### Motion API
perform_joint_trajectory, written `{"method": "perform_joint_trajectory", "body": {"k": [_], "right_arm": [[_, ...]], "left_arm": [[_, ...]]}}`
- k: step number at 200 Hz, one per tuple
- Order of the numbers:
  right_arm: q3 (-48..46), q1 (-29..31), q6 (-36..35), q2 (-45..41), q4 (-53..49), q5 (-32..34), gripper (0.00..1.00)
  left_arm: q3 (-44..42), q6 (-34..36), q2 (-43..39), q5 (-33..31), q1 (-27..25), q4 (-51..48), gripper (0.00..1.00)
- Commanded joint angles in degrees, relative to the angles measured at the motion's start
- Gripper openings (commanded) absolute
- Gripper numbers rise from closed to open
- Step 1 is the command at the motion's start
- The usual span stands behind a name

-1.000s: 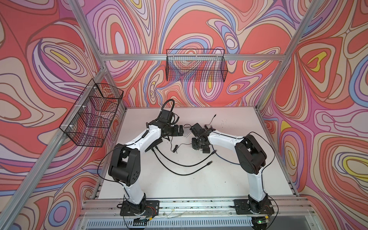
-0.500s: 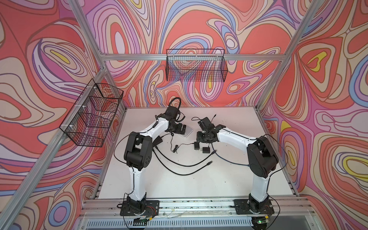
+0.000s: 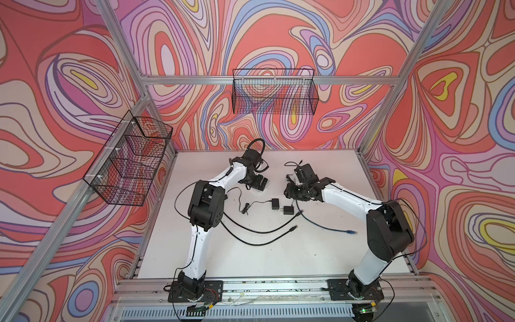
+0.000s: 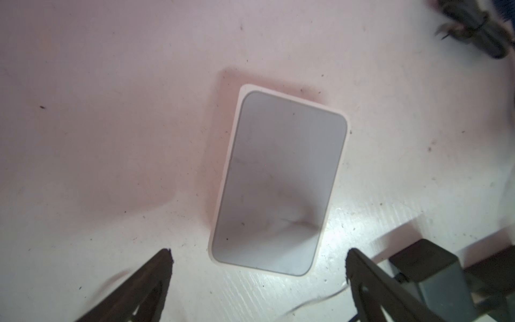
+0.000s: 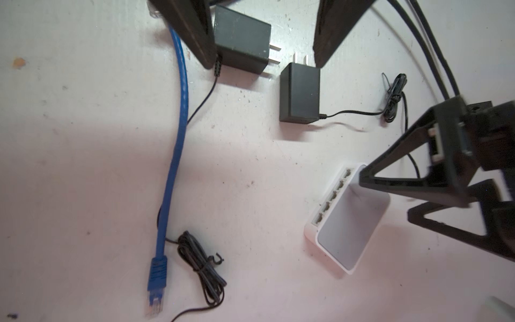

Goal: Insert the plug into the switch port
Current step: 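Lower the left gripper onto the white router and close it, then lift the white router with the left gripper while the right gripper moves toward it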

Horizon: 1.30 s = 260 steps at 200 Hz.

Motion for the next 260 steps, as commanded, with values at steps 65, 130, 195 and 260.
{"method": "perform_joint_trajectory", "body": {"k": [65, 130, 195, 260], "right_arm": [[-4.61, -1.58, -0.61, -3.44, 2.42, -1.55, 0.58], [-1.88, -2.62, -1.36, 2.66, 3.78, -1.90, 0.57], [7.11, -2.81, -1.84, 14.38, 1.00, -1.06, 0.55], [6.95, -10.57, -1.27, 17.47, -3.70, 1.33, 0.54]], "left_arm": [[8.13, 5.13, 7.72, -1.94, -2.49, -6.68, 0.99], [7.64, 4.83, 7.45, -1.53, -3.07, -7.87, 0.76], [5.40, 4.56, 4.37, -3.01, -3.08, -6.04, 0.60], [5.41, 4.92, 2.81, -3.10, -3.04, -6.10, 0.47]]}}
